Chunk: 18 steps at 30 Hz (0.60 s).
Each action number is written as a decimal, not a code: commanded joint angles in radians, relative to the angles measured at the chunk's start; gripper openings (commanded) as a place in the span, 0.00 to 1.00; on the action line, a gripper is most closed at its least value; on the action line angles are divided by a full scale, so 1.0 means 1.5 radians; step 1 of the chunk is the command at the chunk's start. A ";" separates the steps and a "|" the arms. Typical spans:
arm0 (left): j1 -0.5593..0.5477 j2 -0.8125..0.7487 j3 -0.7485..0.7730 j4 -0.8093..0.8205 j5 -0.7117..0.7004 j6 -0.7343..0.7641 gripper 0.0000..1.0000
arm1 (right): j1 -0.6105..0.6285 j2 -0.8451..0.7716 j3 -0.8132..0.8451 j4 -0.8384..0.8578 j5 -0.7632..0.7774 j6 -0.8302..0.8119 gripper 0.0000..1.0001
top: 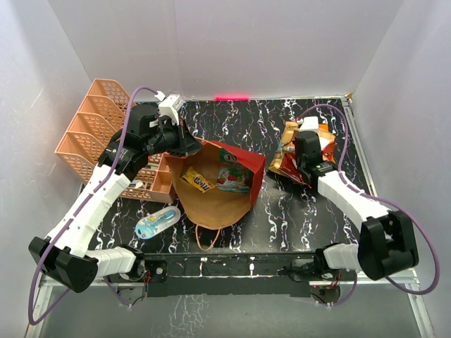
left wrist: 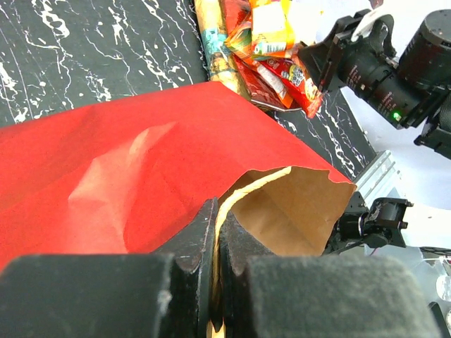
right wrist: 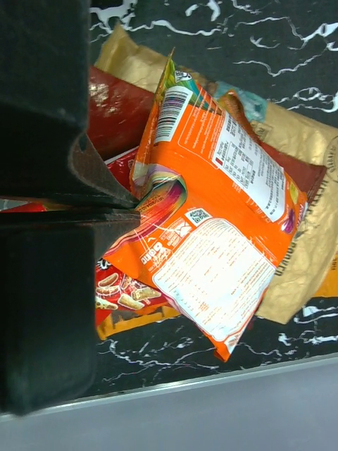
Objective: Take the snacks out of the paper bag
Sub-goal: Place the snack at the center of the board.
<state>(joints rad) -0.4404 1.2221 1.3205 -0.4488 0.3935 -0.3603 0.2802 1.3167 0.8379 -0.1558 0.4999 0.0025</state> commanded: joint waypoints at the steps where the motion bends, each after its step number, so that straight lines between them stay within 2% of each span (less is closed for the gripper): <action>1: 0.002 -0.006 0.007 0.016 0.021 -0.008 0.00 | -0.004 -0.051 -0.039 -0.030 -0.021 0.019 0.07; 7: 0.002 -0.002 0.010 0.017 0.029 -0.014 0.00 | -0.003 0.001 -0.060 0.001 -0.039 -0.014 0.07; 11: 0.003 -0.006 0.014 0.011 0.023 -0.013 0.00 | -0.003 0.019 -0.045 -0.026 -0.052 -0.007 0.08; 13: 0.002 -0.007 0.016 0.010 0.023 -0.013 0.00 | -0.003 0.003 -0.035 -0.044 -0.062 -0.002 0.17; 16: 0.002 -0.005 0.021 0.012 0.027 -0.007 0.00 | -0.003 -0.038 -0.010 -0.080 -0.067 0.005 0.42; 18: 0.002 -0.001 0.025 0.014 0.031 -0.002 0.00 | -0.003 -0.076 0.005 -0.100 -0.076 0.000 0.54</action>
<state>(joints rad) -0.4404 1.2221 1.3205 -0.4412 0.4156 -0.3763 0.2794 1.3045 0.7704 -0.2405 0.4129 -0.0010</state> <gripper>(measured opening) 0.007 0.463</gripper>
